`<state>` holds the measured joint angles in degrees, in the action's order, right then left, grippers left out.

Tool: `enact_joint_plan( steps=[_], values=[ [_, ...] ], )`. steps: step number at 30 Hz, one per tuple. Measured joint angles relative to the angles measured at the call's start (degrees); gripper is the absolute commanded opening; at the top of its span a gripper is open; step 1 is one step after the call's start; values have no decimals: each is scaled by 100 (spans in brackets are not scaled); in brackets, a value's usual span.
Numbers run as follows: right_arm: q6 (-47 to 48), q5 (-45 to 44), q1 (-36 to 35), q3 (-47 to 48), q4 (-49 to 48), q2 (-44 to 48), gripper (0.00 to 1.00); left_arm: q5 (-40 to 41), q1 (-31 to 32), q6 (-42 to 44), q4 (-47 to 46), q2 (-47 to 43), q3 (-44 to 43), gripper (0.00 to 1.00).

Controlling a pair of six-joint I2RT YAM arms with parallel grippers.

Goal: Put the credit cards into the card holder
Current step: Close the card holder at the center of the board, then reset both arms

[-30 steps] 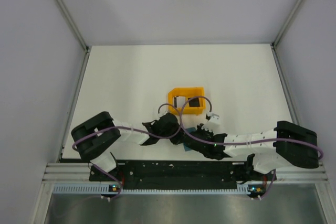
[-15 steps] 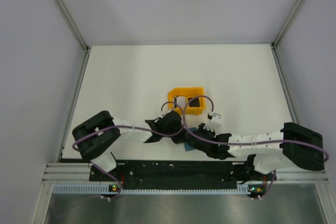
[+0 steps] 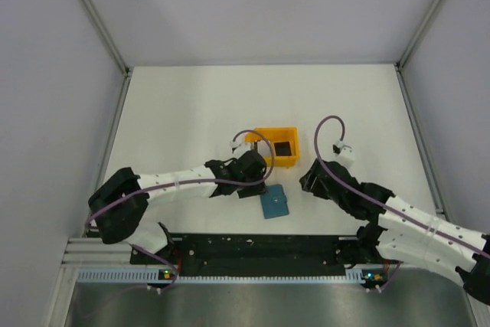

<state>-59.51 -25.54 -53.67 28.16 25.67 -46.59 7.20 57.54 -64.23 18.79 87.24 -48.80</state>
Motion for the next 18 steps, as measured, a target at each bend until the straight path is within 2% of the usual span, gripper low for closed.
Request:
enact_joint_plan(
  steps=[4,6,7,9,12,14,18],
  values=[
    [575,457,1012,9,247,229,68,192,-122,444,490,-483,-164,50],
    [957,721,1792,59,437,310,73,323,-232,654,693,-796,-262,50],
    [1104,828,2114,87,485,345,79,387,-284,732,741,-920,-286,54],
    [1504,1187,2997,122,542,466,99,581,-426,894,848,-1220,-295,55],
    [2127,1746,4374,192,586,487,99,868,-667,1067,970,-1572,-289,55],
    [2455,1974,4944,269,608,363,99,1014,-872,1189,988,-1733,-269,56],
    [2894,1926,5311,409,570,-17,99,1198,-1440,1438,1019,-1847,-232,57]
  ],
)
